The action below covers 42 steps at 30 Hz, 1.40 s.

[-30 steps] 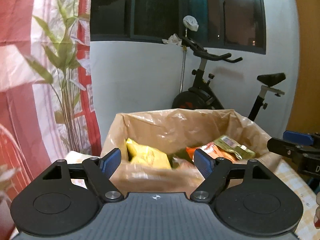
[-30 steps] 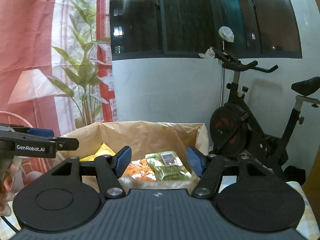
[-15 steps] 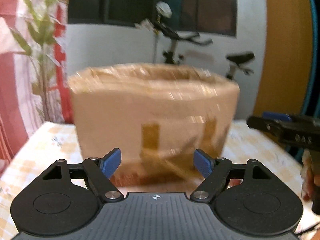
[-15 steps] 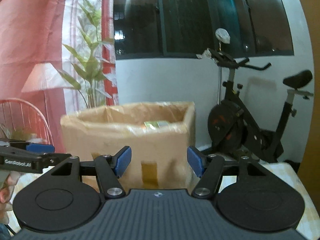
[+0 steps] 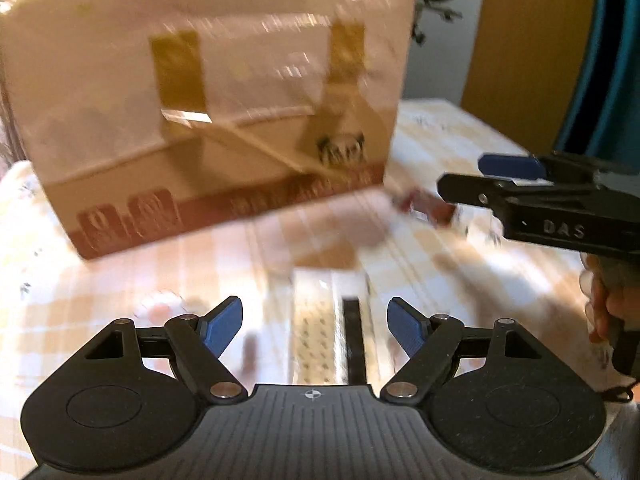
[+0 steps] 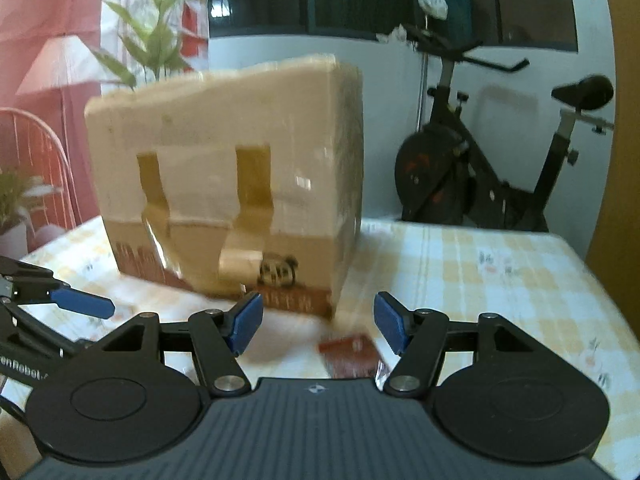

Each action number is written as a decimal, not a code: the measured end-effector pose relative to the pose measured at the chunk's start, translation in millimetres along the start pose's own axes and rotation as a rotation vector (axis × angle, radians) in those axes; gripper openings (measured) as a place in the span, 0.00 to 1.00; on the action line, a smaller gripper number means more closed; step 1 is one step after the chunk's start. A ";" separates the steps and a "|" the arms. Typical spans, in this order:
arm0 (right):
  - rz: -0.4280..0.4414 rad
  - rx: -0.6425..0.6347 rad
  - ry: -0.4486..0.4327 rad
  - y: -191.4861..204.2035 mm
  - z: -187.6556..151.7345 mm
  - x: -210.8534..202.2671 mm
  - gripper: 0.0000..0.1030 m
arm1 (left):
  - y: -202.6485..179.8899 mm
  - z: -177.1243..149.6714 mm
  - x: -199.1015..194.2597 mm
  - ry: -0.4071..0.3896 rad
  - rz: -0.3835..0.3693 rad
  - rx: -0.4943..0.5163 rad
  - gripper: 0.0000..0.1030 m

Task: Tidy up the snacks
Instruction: 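Move both grippers back from the box to the table, then grasp the cracker pack with the left gripper while the right gripper grasps the small red-brown pack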

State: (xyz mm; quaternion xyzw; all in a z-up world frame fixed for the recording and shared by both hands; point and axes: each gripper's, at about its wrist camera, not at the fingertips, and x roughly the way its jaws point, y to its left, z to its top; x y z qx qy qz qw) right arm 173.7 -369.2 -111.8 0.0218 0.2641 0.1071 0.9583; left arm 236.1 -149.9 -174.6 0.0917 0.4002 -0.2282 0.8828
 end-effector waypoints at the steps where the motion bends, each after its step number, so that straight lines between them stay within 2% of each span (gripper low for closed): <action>1: -0.005 -0.003 0.010 -0.9 -4.1 2.3 0.63 | -2.4 -2.6 3.5 0.010 0.005 0.005 0.78; 2: -0.013 -0.011 0.019 -1.3 -7.0 4.9 0.63 | -2.4 -3.9 5.9 0.018 0.012 0.010 0.77; 4: -0.024 -0.024 0.040 -2.5 -12.5 10.3 0.63 | -2.4 -7.0 9.1 0.026 0.020 0.018 0.69; 6: -0.032 -0.026 0.059 -5.3 -15.9 16.6 0.63 | 1.2 -9.2 10.9 0.027 0.003 0.010 0.47; 9: -0.043 -0.019 0.092 -10.0 -16.3 29.4 0.63 | 9.2 -8.8 12.0 0.010 0.047 -0.006 0.47; 14: -0.040 -0.024 0.140 -16.2 -12.6 47.7 0.63 | 22.7 -7.4 -2.8 -0.039 0.066 -0.068 0.47; 18: -0.035 -0.035 0.158 -17.3 -9.1 61.1 0.63 | 26.6 -3.6 -12.9 -0.081 0.071 -0.079 0.47; 22: -0.038 -0.011 0.210 -19.2 -10.2 73.0 0.63 | 28.0 -2.8 -17.8 -0.088 0.071 -0.082 0.47; 26: -0.050 -0.028 0.208 -15.2 -14.0 68.0 0.60 | 28.5 -3.8 -20.3 -0.088 0.070 -0.087 0.47; 31: -0.051 -0.021 0.196 -11.6 -19.1 56.3 0.48 | 28.3 -4.2 -18.9 -0.081 0.071 -0.091 0.47; 36: -0.047 -0.034 0.197 -10.0 -17.9 57.2 0.48 | 28.2 -6.4 -21.1 -0.083 0.072 -0.097 0.47; 42: -0.041 -0.026 0.162 -11.2 -19.5 52.3 0.42 | 28.6 -7.2 -21.1 -0.086 0.078 -0.104 0.47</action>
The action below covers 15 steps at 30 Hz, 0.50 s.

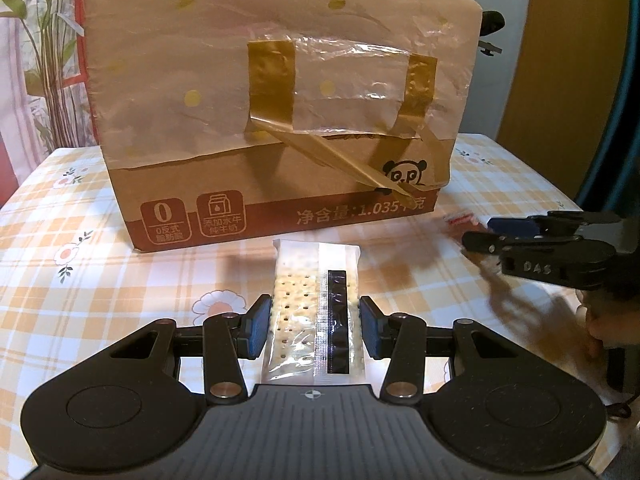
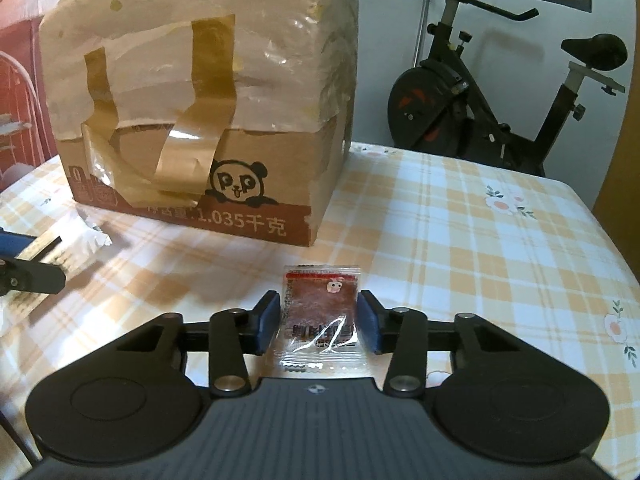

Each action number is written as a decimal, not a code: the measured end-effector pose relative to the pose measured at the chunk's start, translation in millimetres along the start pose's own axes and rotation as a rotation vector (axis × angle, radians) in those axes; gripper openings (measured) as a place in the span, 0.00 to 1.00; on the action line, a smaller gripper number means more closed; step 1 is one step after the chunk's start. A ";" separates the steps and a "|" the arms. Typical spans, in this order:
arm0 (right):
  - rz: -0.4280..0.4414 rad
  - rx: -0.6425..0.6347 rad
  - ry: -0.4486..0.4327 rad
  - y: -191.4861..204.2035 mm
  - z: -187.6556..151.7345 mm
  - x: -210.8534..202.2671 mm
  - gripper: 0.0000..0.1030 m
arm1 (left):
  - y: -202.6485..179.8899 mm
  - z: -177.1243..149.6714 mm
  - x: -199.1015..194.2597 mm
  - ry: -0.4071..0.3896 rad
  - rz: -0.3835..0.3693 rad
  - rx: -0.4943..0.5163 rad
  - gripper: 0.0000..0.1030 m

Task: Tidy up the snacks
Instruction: 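Grasp the cracker pack with the left gripper while the right gripper grasps the small red-brown pack, then carry both held packs over the box and open both grippers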

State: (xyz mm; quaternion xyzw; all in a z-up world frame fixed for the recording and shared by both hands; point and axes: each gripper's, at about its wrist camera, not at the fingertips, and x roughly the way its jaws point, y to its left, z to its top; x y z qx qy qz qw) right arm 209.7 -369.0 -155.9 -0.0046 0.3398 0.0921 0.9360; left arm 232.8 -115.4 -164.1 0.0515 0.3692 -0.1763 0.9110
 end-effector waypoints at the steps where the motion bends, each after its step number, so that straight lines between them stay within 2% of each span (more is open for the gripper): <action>1: 0.002 0.006 -0.021 -1.2 -0.5 -2.9 0.42 | -0.5 -0.1 0.0 0.000 0.000 0.000 0.47; 5: 0.006 0.062 -0.098 -10.2 -3.2 -15.1 0.42 | -1.6 -0.7 0.2 0.000 0.001 0.000 0.47; 10: 0.008 0.109 -0.106 -17.4 -1.9 -17.3 0.42 | -2.8 0.3 -2.6 -0.010 0.003 0.006 0.47; 15: -0.003 0.116 -0.132 -19.9 -1.8 -23.0 0.42 | -1.7 12.9 -20.9 -0.060 0.003 0.016 0.47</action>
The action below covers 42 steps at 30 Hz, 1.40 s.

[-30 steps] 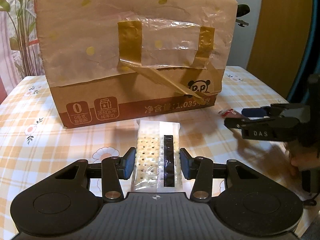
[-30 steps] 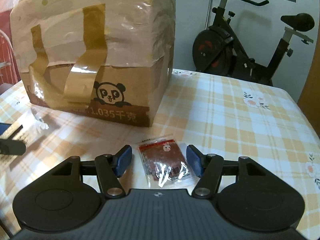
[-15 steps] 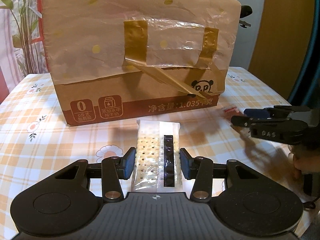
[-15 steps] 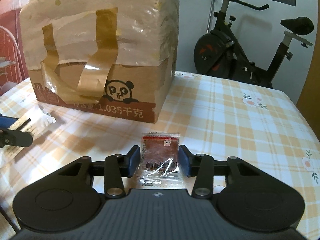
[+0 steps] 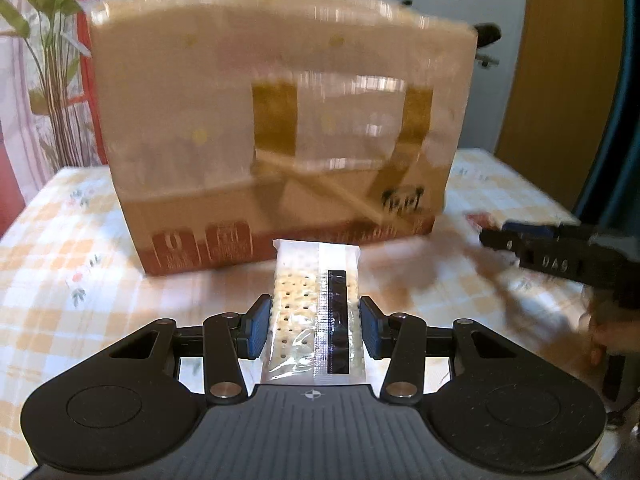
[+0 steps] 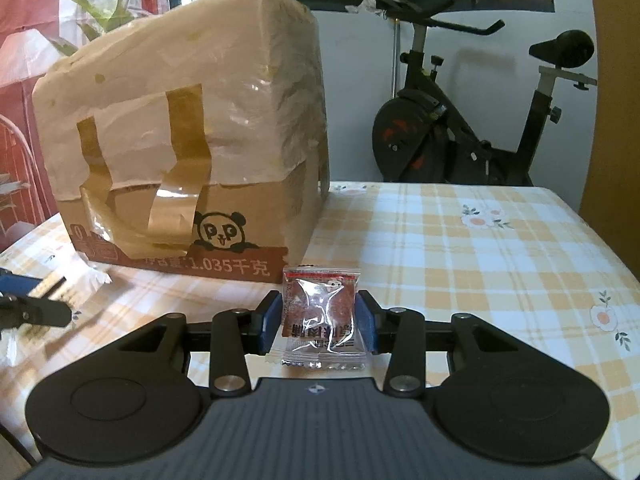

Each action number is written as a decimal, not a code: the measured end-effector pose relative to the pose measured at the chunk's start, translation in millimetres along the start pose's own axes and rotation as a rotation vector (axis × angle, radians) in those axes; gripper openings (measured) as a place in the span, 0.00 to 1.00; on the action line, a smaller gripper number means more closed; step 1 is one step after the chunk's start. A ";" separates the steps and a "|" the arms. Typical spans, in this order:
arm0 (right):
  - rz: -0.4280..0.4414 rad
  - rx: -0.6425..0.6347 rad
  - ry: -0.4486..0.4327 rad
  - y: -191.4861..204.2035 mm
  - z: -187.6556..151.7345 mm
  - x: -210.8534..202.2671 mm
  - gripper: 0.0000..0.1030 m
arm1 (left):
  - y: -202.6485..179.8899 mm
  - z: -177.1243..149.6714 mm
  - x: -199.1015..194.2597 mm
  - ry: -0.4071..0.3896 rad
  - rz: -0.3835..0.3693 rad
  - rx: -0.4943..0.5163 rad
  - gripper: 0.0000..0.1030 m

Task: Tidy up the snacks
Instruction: 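Carry both held packs over the box and open both grippers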

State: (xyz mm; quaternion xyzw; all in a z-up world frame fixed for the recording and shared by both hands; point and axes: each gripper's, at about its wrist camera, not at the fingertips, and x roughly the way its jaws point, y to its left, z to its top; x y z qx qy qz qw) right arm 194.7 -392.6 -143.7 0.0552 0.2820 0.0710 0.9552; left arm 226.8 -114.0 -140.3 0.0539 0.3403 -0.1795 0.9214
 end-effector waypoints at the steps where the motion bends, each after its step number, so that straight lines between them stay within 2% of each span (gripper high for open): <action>1: -0.004 0.008 -0.006 -0.3 0.3 -2.1 0.42 | 0.9 4.7 -7.0 -0.023 -0.009 0.005 0.47; 5: 0.005 0.030 -0.025 -3.3 11.1 -17.5 0.42 | 2.0 26.8 -35.7 -0.119 -0.044 0.031 0.47; 11: 0.039 0.028 -0.183 1.6 62.8 -53.8 0.42 | -0.2 67.3 -68.6 -0.274 -0.051 0.109 0.47; 16: 0.098 -0.019 -0.288 18.0 111.5 -68.7 0.42 | 7.2 101.4 -77.7 -0.347 -0.021 0.123 0.47; 21: 0.175 -0.052 -0.320 42.9 154.9 -57.3 0.42 | 26.8 142.0 -72.1 -0.384 0.023 0.079 0.47; 27: 0.210 -0.079 -0.284 79.3 190.3 -10.0 0.42 | 60.4 185.5 -39.8 -0.355 0.094 -0.011 0.47; 30: 0.219 -0.058 -0.238 92.1 197.6 15.5 0.42 | 73.8 191.1 -28.0 -0.328 0.121 -0.038 0.47; 33: 0.203 -0.091 -0.201 105.3 200.9 34.3 0.42 | 80.3 190.6 -19.6 -0.311 0.130 -0.049 0.47; 39: 0.190 -0.148 -0.149 121.5 195.7 48.4 0.42 | 89.9 187.8 -10.8 -0.272 0.139 -0.044 0.47; 41: 0.192 -0.162 -0.130 124.3 194.3 50.4 0.43 | 95.6 185.0 -9.3 -0.261 0.138 -0.045 0.51; 42: 0.196 -0.166 -0.117 125.1 193.5 51.0 0.44 | 95.3 184.0 -10.4 -0.259 0.142 -0.040 0.56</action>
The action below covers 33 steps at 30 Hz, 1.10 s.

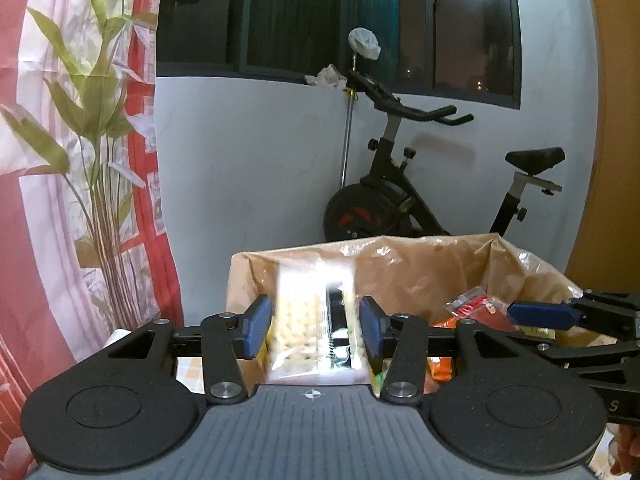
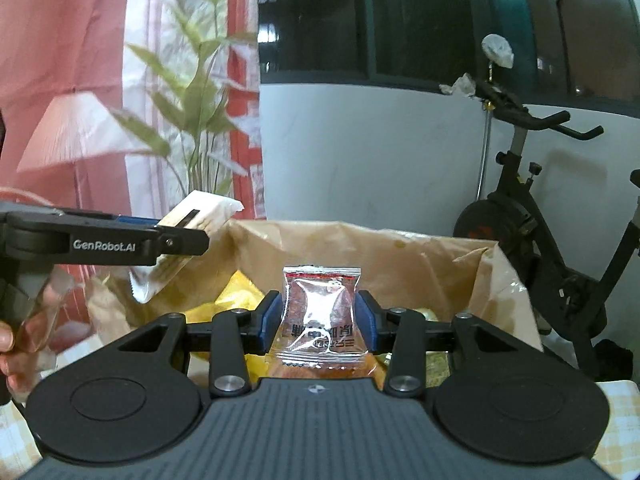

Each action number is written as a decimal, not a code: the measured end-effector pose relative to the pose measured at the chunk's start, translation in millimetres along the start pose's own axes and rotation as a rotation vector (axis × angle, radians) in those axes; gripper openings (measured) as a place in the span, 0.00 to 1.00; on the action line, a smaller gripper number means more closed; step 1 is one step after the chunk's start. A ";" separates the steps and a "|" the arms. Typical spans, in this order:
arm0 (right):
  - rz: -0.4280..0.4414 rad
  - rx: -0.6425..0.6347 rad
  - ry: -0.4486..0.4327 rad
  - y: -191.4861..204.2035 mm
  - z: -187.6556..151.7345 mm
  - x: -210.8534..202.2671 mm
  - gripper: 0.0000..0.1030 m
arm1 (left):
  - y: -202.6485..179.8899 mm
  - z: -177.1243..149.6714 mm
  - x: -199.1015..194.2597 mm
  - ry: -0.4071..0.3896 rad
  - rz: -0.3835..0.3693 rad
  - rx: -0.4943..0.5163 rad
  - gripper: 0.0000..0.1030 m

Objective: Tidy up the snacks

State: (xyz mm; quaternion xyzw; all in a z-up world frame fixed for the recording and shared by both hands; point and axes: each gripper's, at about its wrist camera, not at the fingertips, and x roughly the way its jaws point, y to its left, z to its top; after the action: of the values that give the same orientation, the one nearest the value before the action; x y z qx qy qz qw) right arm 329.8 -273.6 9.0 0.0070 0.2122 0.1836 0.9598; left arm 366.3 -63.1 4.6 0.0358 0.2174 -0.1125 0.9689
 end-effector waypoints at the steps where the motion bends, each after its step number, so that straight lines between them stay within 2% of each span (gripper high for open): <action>1: -0.002 -0.004 0.010 1.3 -0.1 0.7 0.46 | -0.9 -0.5 -2.8 -0.004 0.002 0.006 0.60; 2: -0.013 -0.009 0.013 2.2 -0.4 -0.4 0.46 | -1.4 -0.6 -5.3 -0.009 0.002 0.008 0.66; 4: -0.022 -0.008 0.010 2.5 0.0 -5.2 0.54 | 0.1 0.3 -10.7 -0.021 -0.008 0.000 0.69; 6: -0.040 0.004 0.006 1.5 1.5 -11.3 0.64 | 0.5 2.0 -17.9 -0.027 -0.018 -0.010 0.78; 9: -0.053 0.013 -0.003 0.3 4.6 -21.5 0.73 | -0.5 3.8 -29.8 -0.046 -0.018 -0.016 0.89; 10: -0.059 0.013 -0.004 0.6 5.9 -25.3 0.79 | -1.3 4.2 -33.7 -0.049 -0.014 -0.016 0.90; 16: -0.089 0.023 -0.029 1.6 9.0 -50.7 1.00 | -4.6 3.9 -56.0 -0.059 -0.017 -0.023 0.93; 22: -0.109 0.052 -0.042 4.6 9.1 -73.9 1.00 | -8.7 2.2 -80.0 -0.063 -0.008 -0.049 0.95; 33: -0.127 0.112 -0.067 9.9 12.0 -125.0 1.00 | -24.1 -0.5 -131.7 -0.068 0.029 -0.038 0.95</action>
State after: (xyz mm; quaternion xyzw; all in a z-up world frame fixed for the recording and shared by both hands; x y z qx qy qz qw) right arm 225.9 -308.1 71.4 0.0531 0.1899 0.1097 0.9742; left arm 244.6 -59.8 60.2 0.0166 0.1857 -0.0952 0.9778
